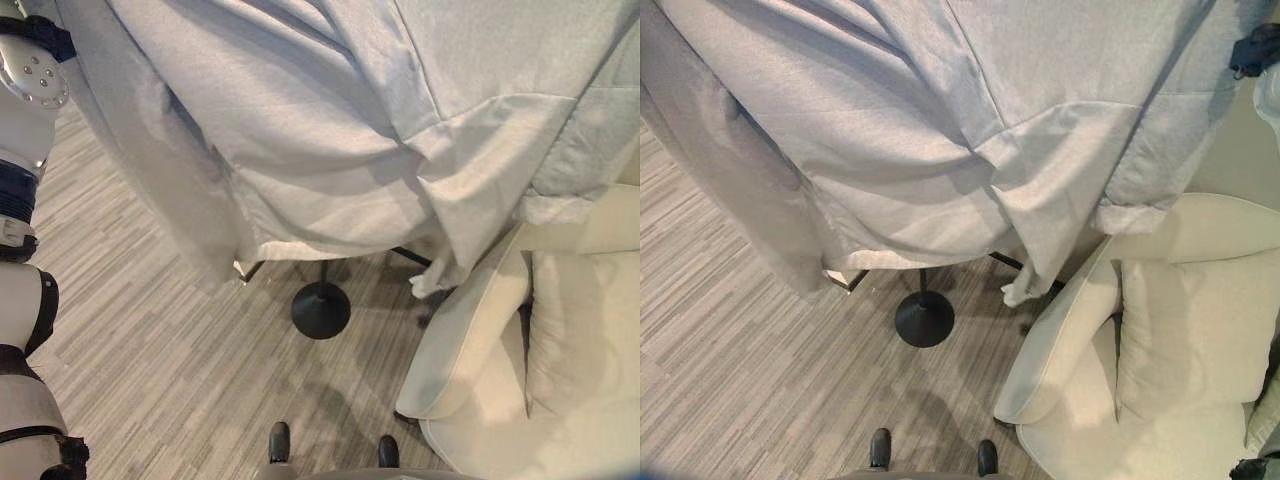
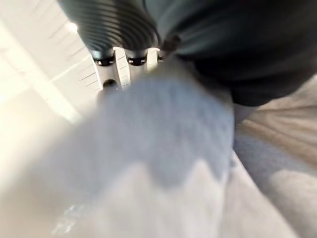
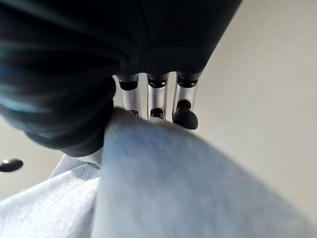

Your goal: Hang the clothes on the sofa on the clothes rack.

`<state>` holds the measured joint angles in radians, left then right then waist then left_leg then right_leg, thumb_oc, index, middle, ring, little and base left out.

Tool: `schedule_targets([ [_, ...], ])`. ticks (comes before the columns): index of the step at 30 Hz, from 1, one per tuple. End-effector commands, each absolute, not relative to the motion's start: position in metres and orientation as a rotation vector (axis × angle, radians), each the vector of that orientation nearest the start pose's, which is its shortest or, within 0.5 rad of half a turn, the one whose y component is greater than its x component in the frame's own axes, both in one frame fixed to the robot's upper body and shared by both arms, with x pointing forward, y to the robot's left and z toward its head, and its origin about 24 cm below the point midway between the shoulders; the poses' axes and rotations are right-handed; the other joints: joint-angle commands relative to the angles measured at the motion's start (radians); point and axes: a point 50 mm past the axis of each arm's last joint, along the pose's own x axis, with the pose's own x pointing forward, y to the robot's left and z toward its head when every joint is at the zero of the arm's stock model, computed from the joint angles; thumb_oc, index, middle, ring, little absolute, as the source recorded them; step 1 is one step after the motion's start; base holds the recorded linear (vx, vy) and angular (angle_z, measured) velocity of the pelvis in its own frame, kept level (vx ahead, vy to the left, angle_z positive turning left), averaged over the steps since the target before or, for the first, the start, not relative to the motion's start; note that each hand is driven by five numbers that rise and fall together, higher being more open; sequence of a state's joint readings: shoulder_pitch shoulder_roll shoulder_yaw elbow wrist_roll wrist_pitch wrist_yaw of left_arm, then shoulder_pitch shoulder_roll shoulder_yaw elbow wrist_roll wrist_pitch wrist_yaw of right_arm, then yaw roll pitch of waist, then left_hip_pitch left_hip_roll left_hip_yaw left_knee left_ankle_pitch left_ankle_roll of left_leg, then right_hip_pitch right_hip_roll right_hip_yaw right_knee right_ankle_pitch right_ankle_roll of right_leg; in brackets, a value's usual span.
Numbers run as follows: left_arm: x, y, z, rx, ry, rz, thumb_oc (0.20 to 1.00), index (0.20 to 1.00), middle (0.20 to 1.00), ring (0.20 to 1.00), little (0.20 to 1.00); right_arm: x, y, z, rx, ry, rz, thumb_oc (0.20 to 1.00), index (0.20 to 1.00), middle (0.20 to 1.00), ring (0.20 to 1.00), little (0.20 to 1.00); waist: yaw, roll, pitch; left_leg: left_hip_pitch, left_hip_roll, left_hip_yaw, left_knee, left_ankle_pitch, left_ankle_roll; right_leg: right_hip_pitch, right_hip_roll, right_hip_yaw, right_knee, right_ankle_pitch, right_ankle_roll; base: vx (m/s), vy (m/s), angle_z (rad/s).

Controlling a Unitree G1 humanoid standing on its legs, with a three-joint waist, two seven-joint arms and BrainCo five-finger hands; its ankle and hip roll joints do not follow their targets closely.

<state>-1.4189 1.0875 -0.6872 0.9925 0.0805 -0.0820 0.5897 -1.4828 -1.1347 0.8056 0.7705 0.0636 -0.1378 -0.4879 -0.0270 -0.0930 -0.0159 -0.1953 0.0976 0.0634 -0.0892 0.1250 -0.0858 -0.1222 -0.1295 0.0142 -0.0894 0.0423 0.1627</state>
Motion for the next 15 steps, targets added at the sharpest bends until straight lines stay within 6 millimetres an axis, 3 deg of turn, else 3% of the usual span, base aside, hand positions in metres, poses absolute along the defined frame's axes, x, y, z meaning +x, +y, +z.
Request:
schedule_targets([
  [1, 0.314, 0.341, 0.429, 1.029, -0.672, 1.034, 0.200, 0.200, 0.200, 0.200, 0.200, 0.310, -0.294, 0.456, -0.989, -0.863, -0.808, 0.200, 0.200, 0.200, 0.200, 0.200, 0.022, -0.004, 0.009, 0.059, -0.062, 0.065, 0.002, -0.100, -0.008, 0.015, 0.034, 0.026, 0.002, 0.032, 0.059, -0.07, -0.017, 0.01],
  [2, 0.324, 0.340, 0.422, 1.060, -0.601, 1.008, 0.200, 0.200, 0.200, 0.200, 0.200, 0.328, -0.296, 0.447, -1.019, -0.742, -0.821, 0.200, 0.200, 0.200, 0.200, 0.200, 0.026, -0.007, 0.027, 0.036, -0.060, 0.061, 0.002, -0.088, -0.012, -0.005, 0.039, 0.029, 0.002, 0.041, 0.058, -0.07, -0.017, 0.02],
  [5, 0.330, 0.334, 0.421, 1.093, -0.589, 0.987, 0.200, 0.200, 0.200, 0.200, 0.200, 0.335, -0.297, 0.444, -1.035, -0.686, -0.836, 0.200, 0.200, 0.200, 0.200, 0.200, 0.029, -0.008, 0.041, 0.013, -0.059, 0.055, 0.002, -0.077, -0.014, -0.024, 0.043, 0.028, 0.002, 0.047, 0.058, -0.06, -0.016, 0.01],
  [9, 0.350, 0.298, 0.423, 1.165, -0.617, 0.888, 0.200, 0.200, 0.200, 0.200, 0.200, 0.356, -0.296, 0.420, -1.137, -0.531, -0.828, 0.200, 0.200, 0.200, 0.200, 0.200, 0.037, -0.006, 0.076, -0.036, -0.062, 0.041, 0.002, -0.056, -0.019, -0.069, 0.052, 0.027, 0.002, 0.062, 0.057, -0.07, -0.026, 0.09],
  [13, 0.358, 0.281, 0.422, 1.195, -0.642, 0.845, 0.200, 0.200, 0.200, 0.200, 0.200, 0.363, -0.296, 0.407, -1.161, -0.478, -0.817, 0.200, 0.200, 0.200, 0.200, 0.200, 0.039, -0.003, 0.088, -0.056, -0.065, 0.033, 0.002, -0.049, -0.020, -0.088, 0.054, 0.028, 0.002, 0.066, 0.056, -0.03, -0.013, 0.07],
  [14, 0.368, 0.258, 0.417, 1.215, -0.684, 0.779, 0.200, 0.200, 0.200, 0.200, 0.200, 0.370, -0.300, 0.390, -1.199, -0.404, -0.808, 0.200, 0.200, 0.200, 0.200, 0.200, 0.046, 0.002, 0.103, -0.072, -0.069, 0.025, 0.002, -0.042, -0.019, -0.100, 0.055, 0.027, 0.002, 0.067, 0.057, -0.03, -0.012, 0.04],
  [15, 0.371, 0.251, 0.413, 1.231, -0.689, 0.753, 0.200, 0.200, 0.200, 0.200, 0.200, 0.372, -0.302, 0.381, -1.207, -0.373, -0.803, 0.200, 0.200, 0.200, 0.200, 0.200, 0.048, 0.004, 0.106, -0.077, -0.071, 0.022, 0.002, -0.041, -0.018, -0.106, 0.056, 0.027, 0.002, 0.068, 0.057, -0.06, -0.009, 0.11],
])
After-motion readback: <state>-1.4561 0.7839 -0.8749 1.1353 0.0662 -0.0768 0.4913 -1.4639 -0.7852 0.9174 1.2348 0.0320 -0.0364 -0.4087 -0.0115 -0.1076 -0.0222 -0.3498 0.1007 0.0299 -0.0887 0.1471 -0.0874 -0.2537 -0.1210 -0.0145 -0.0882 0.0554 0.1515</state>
